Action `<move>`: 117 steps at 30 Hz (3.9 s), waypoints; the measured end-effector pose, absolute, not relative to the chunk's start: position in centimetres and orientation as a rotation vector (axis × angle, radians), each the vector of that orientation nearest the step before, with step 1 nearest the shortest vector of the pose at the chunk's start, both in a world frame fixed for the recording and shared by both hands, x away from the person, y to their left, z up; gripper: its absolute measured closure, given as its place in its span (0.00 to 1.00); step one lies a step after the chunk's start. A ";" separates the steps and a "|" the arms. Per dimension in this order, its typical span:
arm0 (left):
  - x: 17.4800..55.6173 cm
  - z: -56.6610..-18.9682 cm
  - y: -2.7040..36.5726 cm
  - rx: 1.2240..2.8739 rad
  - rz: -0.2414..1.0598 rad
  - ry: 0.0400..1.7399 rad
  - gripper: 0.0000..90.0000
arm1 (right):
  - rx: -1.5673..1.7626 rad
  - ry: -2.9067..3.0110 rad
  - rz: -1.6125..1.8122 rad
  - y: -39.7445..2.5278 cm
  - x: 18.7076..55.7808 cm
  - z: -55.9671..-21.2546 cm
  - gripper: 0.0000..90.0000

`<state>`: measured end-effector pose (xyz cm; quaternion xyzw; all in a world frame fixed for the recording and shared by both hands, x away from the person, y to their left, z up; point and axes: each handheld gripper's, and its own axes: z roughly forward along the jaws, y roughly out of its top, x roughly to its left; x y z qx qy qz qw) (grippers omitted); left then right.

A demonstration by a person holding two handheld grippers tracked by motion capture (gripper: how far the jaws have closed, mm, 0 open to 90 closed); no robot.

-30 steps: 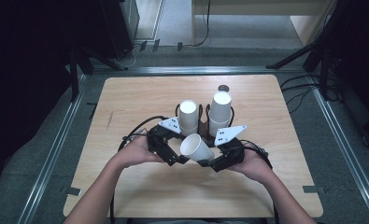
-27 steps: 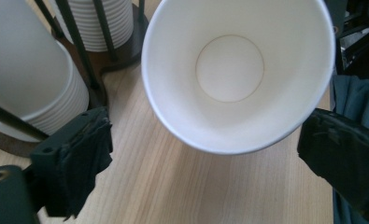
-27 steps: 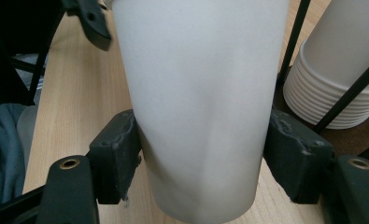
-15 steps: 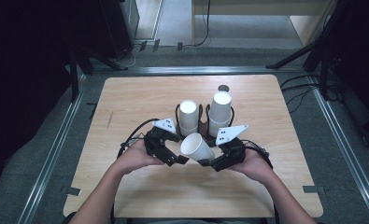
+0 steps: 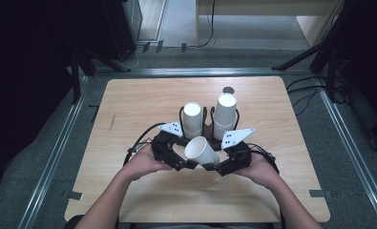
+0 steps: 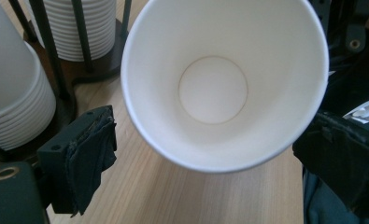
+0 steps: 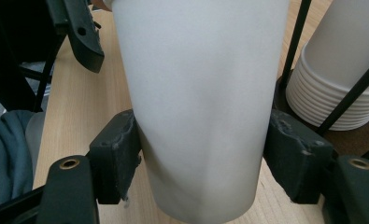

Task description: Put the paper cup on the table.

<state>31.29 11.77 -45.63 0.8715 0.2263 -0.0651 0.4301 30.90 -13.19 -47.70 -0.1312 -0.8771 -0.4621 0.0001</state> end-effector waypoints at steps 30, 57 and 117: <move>31.2 -45.6 11.2 2.077 -0.153 0.570 0.22 | -0.408 -2.710 -1.443 -12.8 31.0 -47.9 0.35; 31.3 -44.7 12.2 2.071 -0.127 0.584 0.23 | -0.445 -2.735 -1.405 -12.8 31.0 -48.2 0.26; 32.4 -43.9 24.0 2.140 0.131 0.920 0.23 | -0.659 -2.790 -1.391 -17.6 31.9 -47.4 0.24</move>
